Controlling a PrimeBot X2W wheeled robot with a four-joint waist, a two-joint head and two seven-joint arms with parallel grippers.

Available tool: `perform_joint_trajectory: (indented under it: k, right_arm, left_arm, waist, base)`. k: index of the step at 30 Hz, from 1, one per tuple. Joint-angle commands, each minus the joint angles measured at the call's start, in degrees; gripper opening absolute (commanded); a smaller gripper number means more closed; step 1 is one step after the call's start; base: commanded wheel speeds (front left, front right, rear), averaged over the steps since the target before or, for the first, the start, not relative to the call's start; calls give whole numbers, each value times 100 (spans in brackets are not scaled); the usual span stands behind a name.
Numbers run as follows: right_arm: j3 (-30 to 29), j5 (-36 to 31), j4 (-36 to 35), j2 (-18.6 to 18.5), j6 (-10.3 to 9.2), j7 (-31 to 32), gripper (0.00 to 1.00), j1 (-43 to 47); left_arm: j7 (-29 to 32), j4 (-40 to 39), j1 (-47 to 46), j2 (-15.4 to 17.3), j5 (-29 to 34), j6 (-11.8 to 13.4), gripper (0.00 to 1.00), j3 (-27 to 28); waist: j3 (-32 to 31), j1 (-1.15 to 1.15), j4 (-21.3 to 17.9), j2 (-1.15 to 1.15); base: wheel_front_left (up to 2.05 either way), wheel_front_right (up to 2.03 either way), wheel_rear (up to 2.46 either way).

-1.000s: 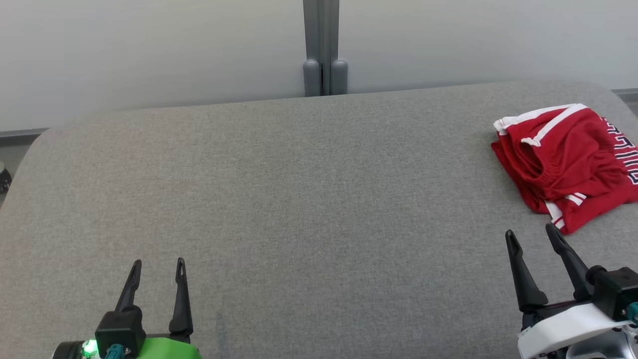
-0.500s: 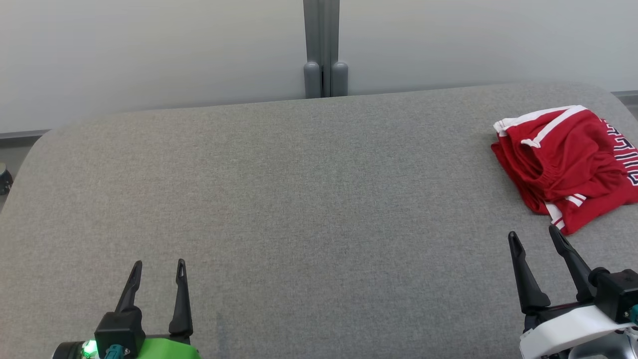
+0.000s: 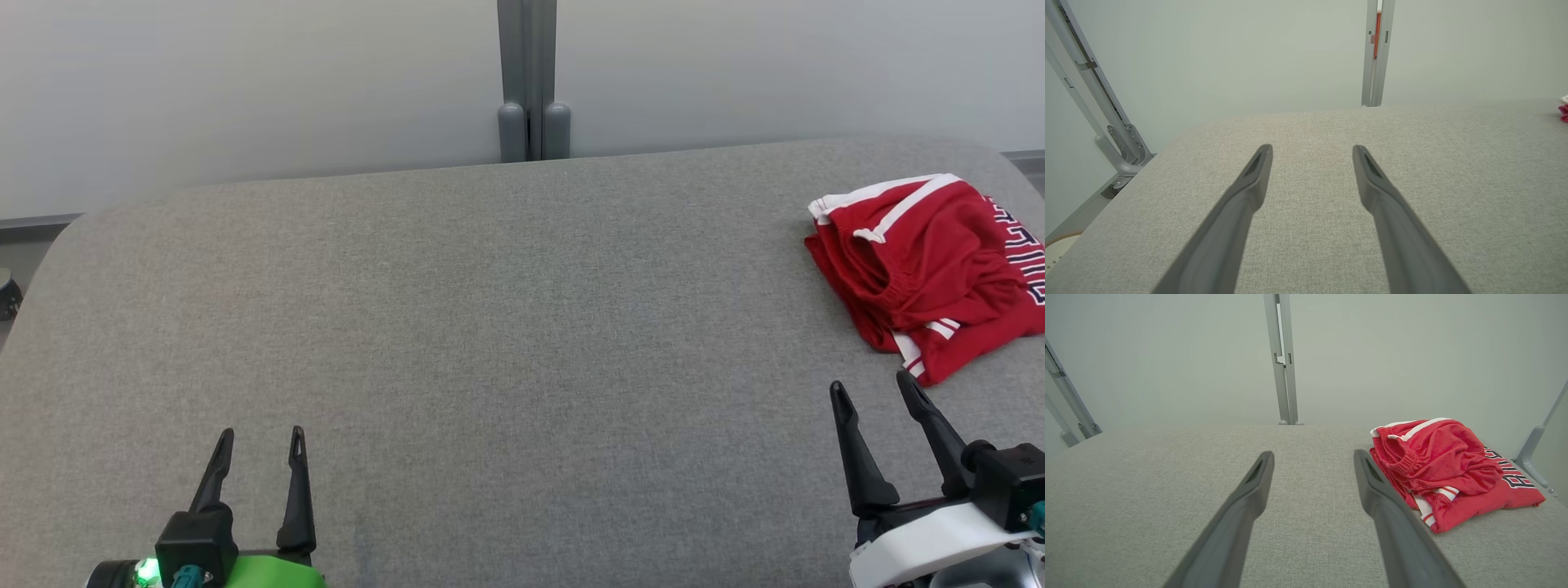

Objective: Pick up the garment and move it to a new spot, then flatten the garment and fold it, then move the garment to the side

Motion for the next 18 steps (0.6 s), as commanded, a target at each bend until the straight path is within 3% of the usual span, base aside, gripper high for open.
perform_joint_trajectory:
  k: [1,2,5,18]
  right_arm:
    - [-2,52,0,-16,-5,-27,100,45]
    - [0,13,2,-3,1,0,0,0]
    - [27,54,110,37,1,-4,0,10]
    - [25,1561,499,51,0,78,0,-283]
  left_arm:
    - [3,19,29,49,-35,33,100,4]
    - [0,10,-1,2,0,18,0,-7]
    - [7,104,11,-58,-40,6,0,-29]
    - [307,206,-162,-214,-1392,-309,0,305]
  waist:
    - [-3,0,6,0]
    - [-3,0,8,0]
    - [-3,0,10,0]
    - [-2,0,2,0]
  base:
    - [0,0,0]
    - [0,0,0]
    - [0,0,0]
    - [0,0,0]
